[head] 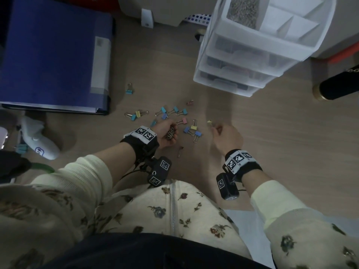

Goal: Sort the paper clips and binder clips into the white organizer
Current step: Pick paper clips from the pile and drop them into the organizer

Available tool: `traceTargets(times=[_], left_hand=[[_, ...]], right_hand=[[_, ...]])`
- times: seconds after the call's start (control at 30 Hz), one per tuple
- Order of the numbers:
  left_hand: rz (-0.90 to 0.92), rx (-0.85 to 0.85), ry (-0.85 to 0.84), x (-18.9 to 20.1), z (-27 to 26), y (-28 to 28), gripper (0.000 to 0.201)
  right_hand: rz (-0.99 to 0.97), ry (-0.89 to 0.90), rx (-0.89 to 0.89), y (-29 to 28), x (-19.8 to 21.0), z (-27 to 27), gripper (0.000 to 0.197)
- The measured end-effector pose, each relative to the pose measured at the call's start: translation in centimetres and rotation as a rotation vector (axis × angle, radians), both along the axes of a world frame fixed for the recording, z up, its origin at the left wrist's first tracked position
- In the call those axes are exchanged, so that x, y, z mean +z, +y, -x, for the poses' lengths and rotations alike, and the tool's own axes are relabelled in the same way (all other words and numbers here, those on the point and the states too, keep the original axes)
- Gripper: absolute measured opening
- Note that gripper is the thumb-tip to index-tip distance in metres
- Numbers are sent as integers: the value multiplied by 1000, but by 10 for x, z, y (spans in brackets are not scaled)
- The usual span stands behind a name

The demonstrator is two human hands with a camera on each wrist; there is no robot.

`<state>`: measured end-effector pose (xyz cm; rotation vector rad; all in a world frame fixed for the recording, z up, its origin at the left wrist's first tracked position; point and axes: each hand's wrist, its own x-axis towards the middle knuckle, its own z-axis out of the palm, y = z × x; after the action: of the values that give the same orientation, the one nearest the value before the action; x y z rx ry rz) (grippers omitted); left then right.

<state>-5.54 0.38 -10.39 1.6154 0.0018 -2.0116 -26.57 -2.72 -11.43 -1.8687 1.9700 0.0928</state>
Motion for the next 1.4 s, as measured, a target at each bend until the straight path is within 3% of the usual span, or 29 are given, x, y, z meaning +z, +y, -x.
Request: traceTargets(times=[0.27, 0.83, 1.03, 1.13, 1.27, 1.4], left_hand=[[-4, 16, 23, 0, 0, -1, 32], [-2, 25, 12, 0, 1, 0, 29], [30, 49, 16, -2, 3, 0, 23], [71, 49, 45, -3, 5, 1, 17], [120, 49, 78, 2, 7, 1, 17], [111, 56, 71, 2, 7, 1, 21]], right_hand=[[69, -117, -50, -8, 9, 5, 27], [-72, 127, 189, 13, 4, -9, 24], [96, -74, 217, 24, 19, -36, 17], [195, -249, 333, 28, 26, -53, 15], [220, -434, 455, 37, 29, -68, 16], [227, -499, 413, 37, 28, -64, 20]])
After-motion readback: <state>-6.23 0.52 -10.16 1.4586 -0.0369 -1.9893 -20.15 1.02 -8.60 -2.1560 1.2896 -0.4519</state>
